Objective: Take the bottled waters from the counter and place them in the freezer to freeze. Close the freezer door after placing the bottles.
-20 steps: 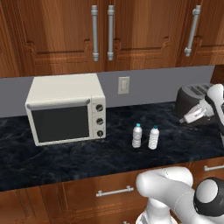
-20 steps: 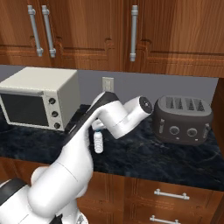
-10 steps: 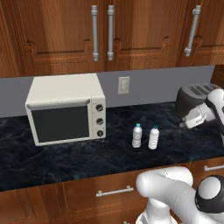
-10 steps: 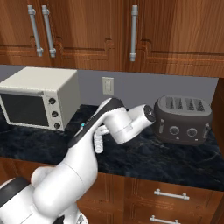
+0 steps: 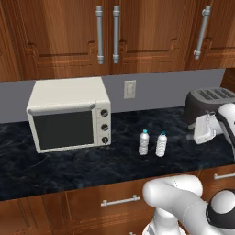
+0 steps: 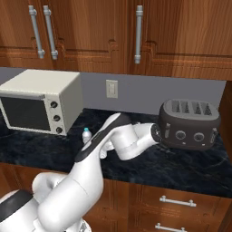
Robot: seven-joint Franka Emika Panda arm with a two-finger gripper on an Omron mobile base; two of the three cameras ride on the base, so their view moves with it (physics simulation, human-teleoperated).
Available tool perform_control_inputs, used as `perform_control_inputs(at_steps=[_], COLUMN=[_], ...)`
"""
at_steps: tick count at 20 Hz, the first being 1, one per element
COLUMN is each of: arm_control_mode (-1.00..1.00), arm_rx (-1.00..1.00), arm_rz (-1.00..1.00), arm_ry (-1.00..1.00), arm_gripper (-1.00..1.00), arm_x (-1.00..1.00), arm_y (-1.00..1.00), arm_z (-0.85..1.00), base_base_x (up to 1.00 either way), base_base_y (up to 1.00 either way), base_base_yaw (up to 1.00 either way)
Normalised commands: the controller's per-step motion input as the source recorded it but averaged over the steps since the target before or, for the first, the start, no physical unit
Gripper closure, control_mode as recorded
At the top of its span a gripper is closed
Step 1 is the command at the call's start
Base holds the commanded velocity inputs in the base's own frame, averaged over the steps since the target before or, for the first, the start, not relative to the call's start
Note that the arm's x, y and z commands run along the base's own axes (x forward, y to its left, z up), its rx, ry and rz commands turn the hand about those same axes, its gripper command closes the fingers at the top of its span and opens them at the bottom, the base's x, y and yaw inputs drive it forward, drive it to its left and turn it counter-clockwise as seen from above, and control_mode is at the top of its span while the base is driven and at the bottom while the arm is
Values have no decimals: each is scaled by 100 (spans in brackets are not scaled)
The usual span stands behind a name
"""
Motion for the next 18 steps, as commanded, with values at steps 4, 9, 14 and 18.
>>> perform_control_inputs(at_steps=[4,9,14,18], arm_control_mode=[-100,-100,-100,-100], arm_rx=[0,0,0,0], arm_rz=[8,15,18,15], arm_ry=[-14,-16,-4,-1], arm_gripper=[-100,-100,-100,-100], arm_x=[9,21,28,20], arm_y=[0,0,0,0], arm_z=[-21,-21,-16,-16], base_base_x=[0,0,0,0], base_base_y=[0,0,0,0], base_base_yaw=[0,0,0,0])
